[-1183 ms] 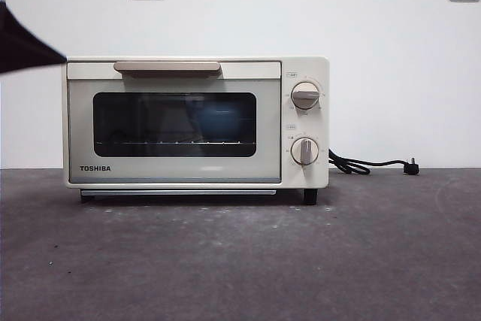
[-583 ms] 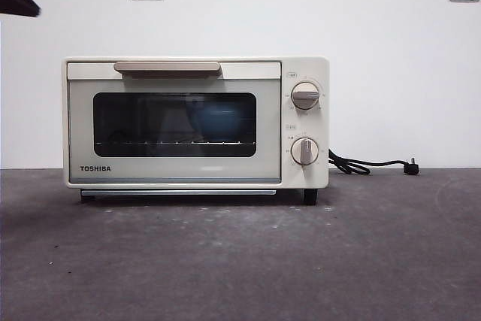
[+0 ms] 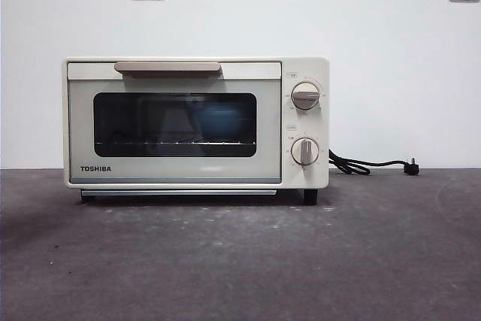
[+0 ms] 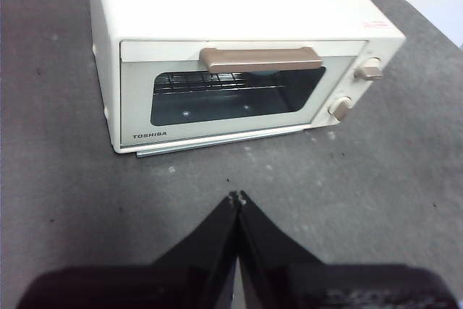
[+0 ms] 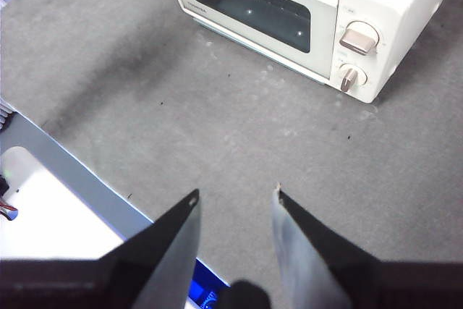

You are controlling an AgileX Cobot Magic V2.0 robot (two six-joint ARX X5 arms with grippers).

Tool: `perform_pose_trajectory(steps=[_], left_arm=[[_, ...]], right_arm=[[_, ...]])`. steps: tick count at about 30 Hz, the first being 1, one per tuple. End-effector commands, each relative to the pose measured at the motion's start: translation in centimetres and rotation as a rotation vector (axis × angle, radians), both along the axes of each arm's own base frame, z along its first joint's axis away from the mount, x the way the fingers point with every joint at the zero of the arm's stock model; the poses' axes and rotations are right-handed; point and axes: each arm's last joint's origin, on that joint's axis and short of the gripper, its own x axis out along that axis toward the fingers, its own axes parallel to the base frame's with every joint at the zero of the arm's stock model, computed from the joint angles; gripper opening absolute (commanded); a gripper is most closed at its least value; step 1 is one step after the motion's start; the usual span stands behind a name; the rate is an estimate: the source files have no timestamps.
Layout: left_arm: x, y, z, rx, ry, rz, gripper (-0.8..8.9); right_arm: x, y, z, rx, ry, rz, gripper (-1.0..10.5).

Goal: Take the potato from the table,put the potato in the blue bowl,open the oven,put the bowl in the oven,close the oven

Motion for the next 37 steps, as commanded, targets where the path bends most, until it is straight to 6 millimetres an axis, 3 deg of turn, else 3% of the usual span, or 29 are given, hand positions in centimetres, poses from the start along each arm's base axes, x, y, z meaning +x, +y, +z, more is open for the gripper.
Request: perform_pose_trajectory(steps=[1, 9, 12, 37], left_arm=[[-0.90, 0.01, 1.02, 0.051, -0.009, -0.016, -0.08], [-1.30, 0.00, 1.17, 0.049, 0.016, -0.022, -0.08], [-1.28, -0.01, 1.21, 0.048, 0.012, -0.024, -0.08], [-1.27, 0.01, 1.21, 0.049, 0.012, -0.016, -0.04]], right_arm=[[0.13, 0.13, -0.16, -0.014, 0.009, 0.009, 1.6], [0.04, 0.07, -0.36, -0.035, 0.026, 0.015, 1.5], [-0.04, 0.00, -0.47, -0.051, 0.032, 0.023, -0.2], [-0.17, -0.12, -0.43, -0.024, 0.057, -0.018, 0.0]])
